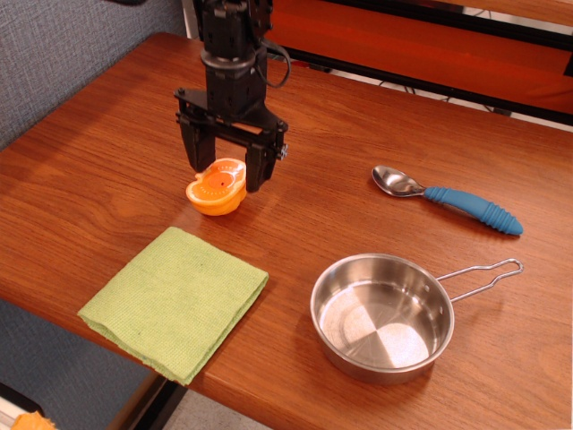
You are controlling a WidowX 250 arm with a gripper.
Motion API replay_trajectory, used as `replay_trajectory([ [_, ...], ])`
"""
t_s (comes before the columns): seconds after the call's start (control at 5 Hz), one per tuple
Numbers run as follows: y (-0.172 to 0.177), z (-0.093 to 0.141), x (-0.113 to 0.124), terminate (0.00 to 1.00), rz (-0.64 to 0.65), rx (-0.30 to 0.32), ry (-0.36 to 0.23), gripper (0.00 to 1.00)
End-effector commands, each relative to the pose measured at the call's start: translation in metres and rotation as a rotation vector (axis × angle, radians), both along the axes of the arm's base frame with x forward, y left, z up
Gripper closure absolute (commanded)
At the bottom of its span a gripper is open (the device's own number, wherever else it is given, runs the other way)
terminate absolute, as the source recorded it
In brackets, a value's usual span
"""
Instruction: Put the orange object onto the cloth.
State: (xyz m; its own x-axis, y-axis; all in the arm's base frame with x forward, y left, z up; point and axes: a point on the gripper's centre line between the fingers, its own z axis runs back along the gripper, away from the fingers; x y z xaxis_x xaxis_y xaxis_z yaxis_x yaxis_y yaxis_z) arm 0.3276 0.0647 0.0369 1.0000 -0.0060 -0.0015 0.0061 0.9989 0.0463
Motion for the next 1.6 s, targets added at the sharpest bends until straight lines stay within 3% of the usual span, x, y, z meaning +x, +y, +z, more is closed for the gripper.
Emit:
replay_trajectory([
  [0.0, -0.004, -0.006, 0.0, 0.0, -0.009, 0.024, 0.006, 0.0],
  [0.2, -0.004, -0.007, 0.0, 0.0, -0.002, 0.036, 0.012, 0.0],
  [0.4, -0.003, -0.003, -0.003, 0.0, 0.014, 0.063, -0.008, 1.0],
  [0.8, 0.003, 0.008, -0.003, 0.0, 0.042, 0.068, -0.01, 1.0],
  [1.0, 0.006, 0.029, 0.002, 0.0, 0.084, 0.072, -0.02, 1.0],
  [1.2, 0.011, 0.046, 0.002, 0.0, 0.141, 0.103, -0.03, 1.0],
  [1.4, 0.003, 0.055, -0.018, 0.0, 0.178, 0.155, -0.02, 1.0],
])
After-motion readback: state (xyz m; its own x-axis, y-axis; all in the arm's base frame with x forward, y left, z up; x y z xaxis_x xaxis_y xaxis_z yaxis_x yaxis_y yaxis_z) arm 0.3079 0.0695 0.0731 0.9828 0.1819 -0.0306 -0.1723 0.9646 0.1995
